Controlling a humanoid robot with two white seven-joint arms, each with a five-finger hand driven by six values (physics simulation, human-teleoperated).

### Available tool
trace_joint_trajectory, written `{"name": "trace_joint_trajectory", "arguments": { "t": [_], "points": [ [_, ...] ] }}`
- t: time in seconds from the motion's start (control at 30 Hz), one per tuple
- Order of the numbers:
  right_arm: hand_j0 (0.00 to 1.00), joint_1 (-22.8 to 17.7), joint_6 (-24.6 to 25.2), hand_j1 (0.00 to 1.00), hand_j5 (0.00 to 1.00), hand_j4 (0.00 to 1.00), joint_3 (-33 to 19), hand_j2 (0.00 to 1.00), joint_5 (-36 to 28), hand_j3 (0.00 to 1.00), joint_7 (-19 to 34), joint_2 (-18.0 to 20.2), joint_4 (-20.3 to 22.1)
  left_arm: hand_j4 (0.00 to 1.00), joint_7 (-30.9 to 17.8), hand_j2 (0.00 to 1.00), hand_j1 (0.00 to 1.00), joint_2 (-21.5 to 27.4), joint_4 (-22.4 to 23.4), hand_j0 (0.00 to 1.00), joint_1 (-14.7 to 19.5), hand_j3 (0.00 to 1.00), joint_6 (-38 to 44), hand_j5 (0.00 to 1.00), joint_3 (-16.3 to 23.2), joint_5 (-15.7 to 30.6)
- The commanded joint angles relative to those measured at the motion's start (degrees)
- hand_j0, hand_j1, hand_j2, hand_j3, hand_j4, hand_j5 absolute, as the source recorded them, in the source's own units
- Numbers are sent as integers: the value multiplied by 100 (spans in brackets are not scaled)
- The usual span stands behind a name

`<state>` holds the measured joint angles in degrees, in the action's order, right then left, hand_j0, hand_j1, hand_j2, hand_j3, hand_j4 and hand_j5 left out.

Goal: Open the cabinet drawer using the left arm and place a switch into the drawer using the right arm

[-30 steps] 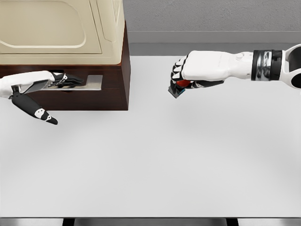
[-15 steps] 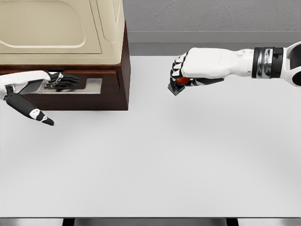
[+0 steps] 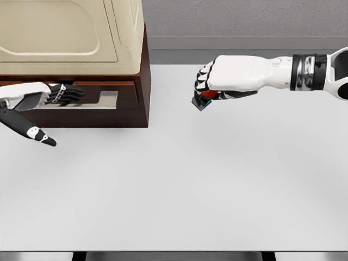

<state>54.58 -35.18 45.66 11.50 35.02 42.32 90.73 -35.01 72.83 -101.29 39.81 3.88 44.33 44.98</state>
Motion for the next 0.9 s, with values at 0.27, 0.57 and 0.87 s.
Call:
{"name": "trace_joint_trajectory", "arguments": {
  "t": [0.27,0.57,0.87],
  "points": [
    [47,0,18,47,47,47,-5,47,-52,47,-2,-4,59,100,1,100,100,196,12,100,-114,100,8,100,31,-77],
    [47,53,18,47,47,47,4,47,-60,47,-2,-145,76,100,1,100,100,372,4,100,-352,100,7,100,40,-77],
    [47,88,18,47,47,47,22,47,-60,47,-2,-312,85,100,1,100,100,504,4,100,-431,100,-1,100,40,-77]
  ]
}}
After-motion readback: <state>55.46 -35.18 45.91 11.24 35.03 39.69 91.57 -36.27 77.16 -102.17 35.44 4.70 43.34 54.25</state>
